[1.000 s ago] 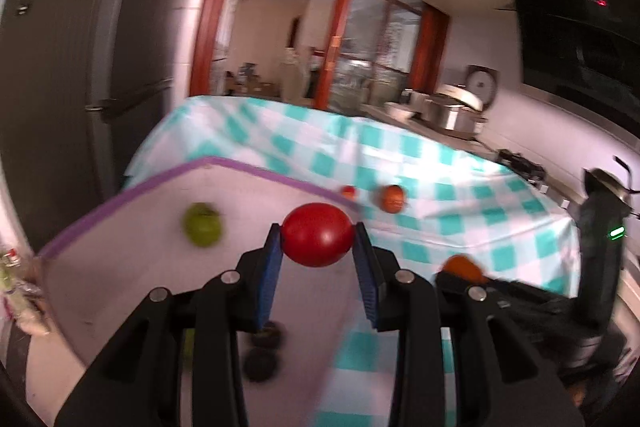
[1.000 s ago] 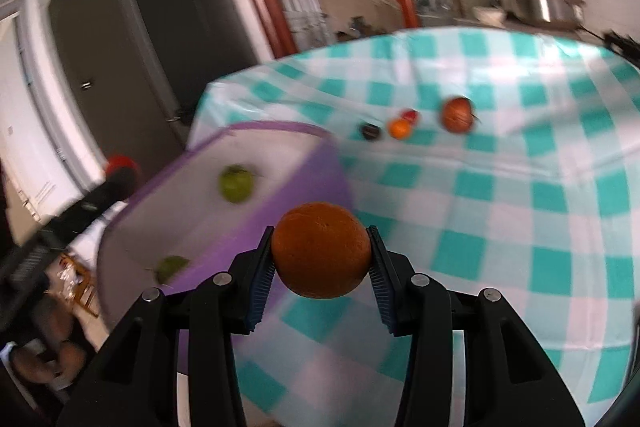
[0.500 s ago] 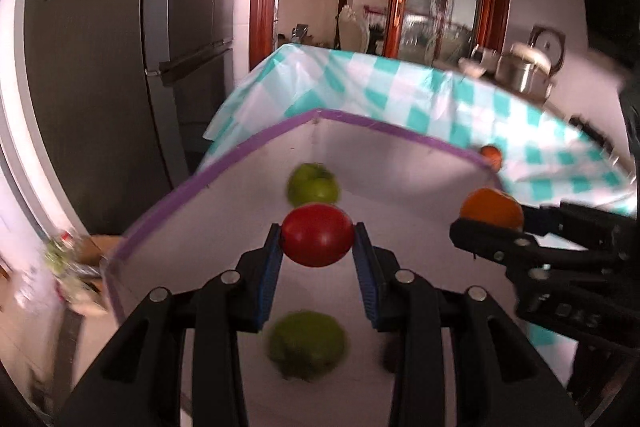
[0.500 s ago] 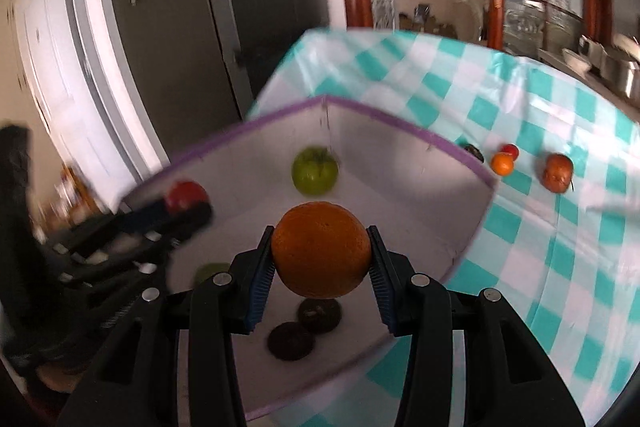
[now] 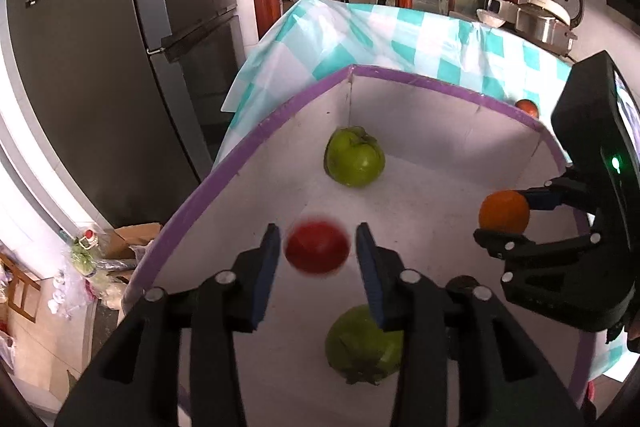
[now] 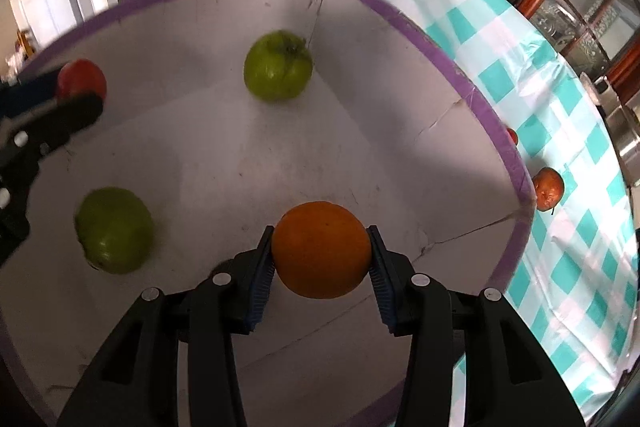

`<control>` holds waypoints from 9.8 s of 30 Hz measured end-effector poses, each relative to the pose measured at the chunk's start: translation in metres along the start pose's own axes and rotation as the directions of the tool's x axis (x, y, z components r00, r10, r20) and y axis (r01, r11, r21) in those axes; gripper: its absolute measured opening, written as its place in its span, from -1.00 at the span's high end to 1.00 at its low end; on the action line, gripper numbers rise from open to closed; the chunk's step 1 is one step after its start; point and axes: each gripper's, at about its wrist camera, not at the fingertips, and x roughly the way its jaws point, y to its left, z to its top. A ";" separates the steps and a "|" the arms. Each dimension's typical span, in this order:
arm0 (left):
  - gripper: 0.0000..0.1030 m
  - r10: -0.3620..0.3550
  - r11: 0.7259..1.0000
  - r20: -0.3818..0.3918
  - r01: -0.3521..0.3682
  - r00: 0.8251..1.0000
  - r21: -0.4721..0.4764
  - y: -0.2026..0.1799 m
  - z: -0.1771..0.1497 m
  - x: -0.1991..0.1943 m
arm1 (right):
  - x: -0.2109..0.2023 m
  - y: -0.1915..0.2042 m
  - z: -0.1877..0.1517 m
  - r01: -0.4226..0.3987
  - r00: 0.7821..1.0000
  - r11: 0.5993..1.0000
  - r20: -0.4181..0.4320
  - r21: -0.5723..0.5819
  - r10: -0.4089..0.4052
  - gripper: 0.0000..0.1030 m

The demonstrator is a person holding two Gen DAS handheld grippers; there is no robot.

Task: Organize fruits
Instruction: 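Open both tools to drop the orange and red tomato into the box, then move both tools back over the remaining fruits on the tablecloth, then grasp the large brown-red fruit with the right tool while the left tool grasps a small orange, then carry the brown-red fruit and small orange over the box, then open both tools to drop the brown-red fruit and small orange into the box, then move both tools back over the last red tomato and dried fruit, then grasp the red tomato with the right tool while the left tool grasps the dark dried fruit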

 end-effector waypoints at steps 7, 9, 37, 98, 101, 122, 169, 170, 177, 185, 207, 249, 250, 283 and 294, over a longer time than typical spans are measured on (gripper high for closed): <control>-0.37 -0.004 1.000 0.006 0.005 1.000 -0.023 0.003 -0.002 -0.002 | 0.002 0.000 0.002 -0.018 1.000 1.000 0.015 0.001 0.018 0.01; -0.48 -0.001 1.000 0.016 0.001 1.000 -0.027 0.003 -0.002 -0.004 | -0.001 0.001 0.002 -0.026 0.999 1.000 0.031 0.008 0.026 -0.09; -0.97 -0.239 0.950 0.446 0.113 0.862 0.290 -0.217 -0.004 -0.135 | -0.068 -0.201 -0.210 -0.268 0.882 0.625 0.448 0.734 -0.149 -0.69; -0.96 -0.188 0.975 -0.102 0.174 0.977 -0.136 -0.318 0.081 0.212 | 0.144 -0.368 -0.065 -0.110 0.980 0.835 0.201 0.539 -0.001 -0.22; -0.96 -0.187 0.976 -0.104 0.172 0.977 -0.133 -0.318 0.081 0.214 | 0.123 -0.372 -0.104 -0.102 0.972 0.771 0.228 0.629 -0.058 -0.22; -0.97 -0.138 0.989 -0.134 0.128 0.981 -0.079 -0.328 0.080 0.217 | 0.070 -0.358 -0.212 -0.212 0.920 0.439 0.330 0.873 -0.211 -0.23; 0.19 -0.299 0.950 0.190 0.310 0.935 -0.032 -0.237 0.054 -0.038 | -0.009 -0.275 -0.206 -0.376 0.842 0.563 0.525 0.736 -0.125 -0.23; 0.19 -0.306 0.947 0.185 0.319 0.934 -0.041 -0.217 0.053 -0.049 | -0.023 -0.262 -0.198 -0.400 0.828 0.586 0.552 0.705 -0.099 -0.23; 0.18 -0.138 0.988 0.156 0.146 0.978 -0.041 -0.086 0.041 -0.083 | -0.113 -0.150 -0.099 -0.419 0.790 0.820 0.602 0.389 0.118 -0.23; 0.18 -0.077 0.996 -0.103 0.073 0.992 -0.043 0.003 0.023 -0.009 | -0.074 -0.049 -0.021 -0.292 0.923 0.941 0.309 0.170 0.230 -0.23; -0.60 -0.033 0.999 -0.216 0.028 0.976 -0.026 0.016 0.017 0.021 | -0.025 -0.006 -0.003 -0.120 0.989 0.992 0.089 0.049 0.116 -0.44; -0.97 -0.157 0.972 0.008 0.156 0.988 -0.174 -0.306 0.105 0.211 | 0.042 -0.381 -0.180 -0.315 0.858 0.522 0.473 0.793 -0.202 -0.61; -0.97 -0.167 0.967 -0.007 0.162 0.986 -0.198 -0.301 0.105 0.214 | 0.050 -0.387 -0.165 -0.306 0.864 0.546 0.468 0.780 -0.184 -0.58; -0.97 -0.199 0.925 0.009 0.191 0.980 -0.329 -0.277 0.098 0.223 | 0.119 -0.351 -0.047 -0.206 0.914 0.883 0.406 0.421 0.019 0.23; -0.97 -0.135 0.939 -0.002 0.127 0.991 -0.321 -0.282 0.109 0.233 | 0.078 -0.337 -0.178 -0.265 0.896 0.580 0.419 0.770 -0.146 0.22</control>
